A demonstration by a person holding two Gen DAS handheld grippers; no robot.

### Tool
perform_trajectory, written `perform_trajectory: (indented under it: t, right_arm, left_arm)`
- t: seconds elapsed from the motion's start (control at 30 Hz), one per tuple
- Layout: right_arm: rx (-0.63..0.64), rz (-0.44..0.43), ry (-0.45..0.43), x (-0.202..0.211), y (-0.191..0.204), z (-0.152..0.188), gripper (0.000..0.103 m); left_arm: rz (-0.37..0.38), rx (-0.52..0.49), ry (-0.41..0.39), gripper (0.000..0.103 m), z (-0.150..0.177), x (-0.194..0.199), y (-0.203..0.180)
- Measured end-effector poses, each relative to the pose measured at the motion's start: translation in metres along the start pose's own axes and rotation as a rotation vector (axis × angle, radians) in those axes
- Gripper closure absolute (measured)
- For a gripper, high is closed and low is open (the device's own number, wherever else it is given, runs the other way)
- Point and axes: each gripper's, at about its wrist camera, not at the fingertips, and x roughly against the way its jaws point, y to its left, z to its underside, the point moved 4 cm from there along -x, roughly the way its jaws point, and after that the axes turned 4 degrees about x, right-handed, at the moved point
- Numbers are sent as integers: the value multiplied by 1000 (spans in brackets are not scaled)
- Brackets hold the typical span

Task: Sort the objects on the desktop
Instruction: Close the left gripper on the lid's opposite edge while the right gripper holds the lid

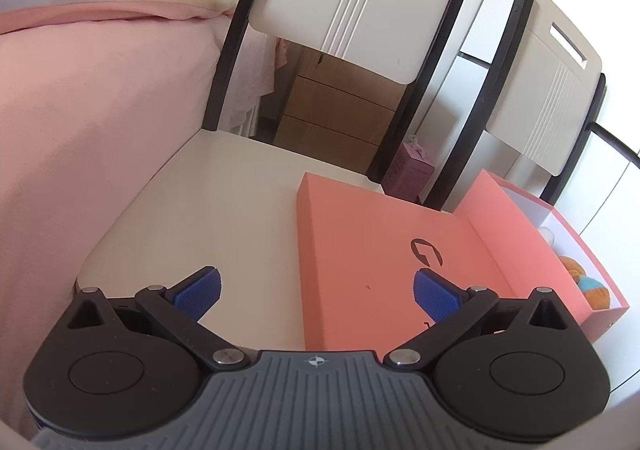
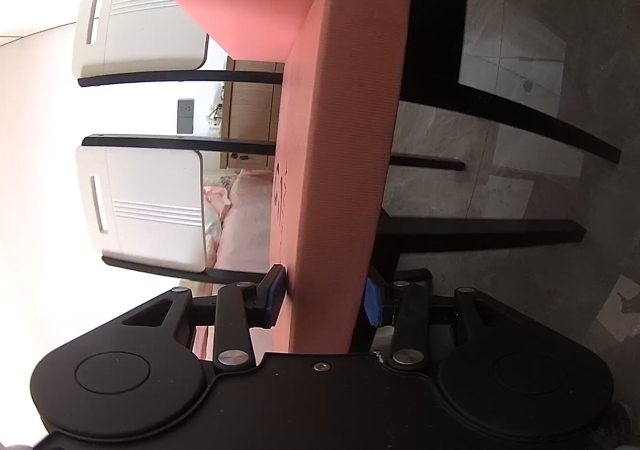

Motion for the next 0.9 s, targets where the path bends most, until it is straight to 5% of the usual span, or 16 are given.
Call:
perform_trajectory:
  t: [0.2,0.63,0.9]
  right_arm:
    - [52,3,25,24,2,10,62]
    - [67,-12,63,54,2,5,62]
    - [85,-34,79,72,-3,-1,62]
  left_arm:
    - [10,4,26,0,6,-4,1]
    - [119,187,197,0,20,-22,25]
    - [170,298,389,0,46,-49,30]
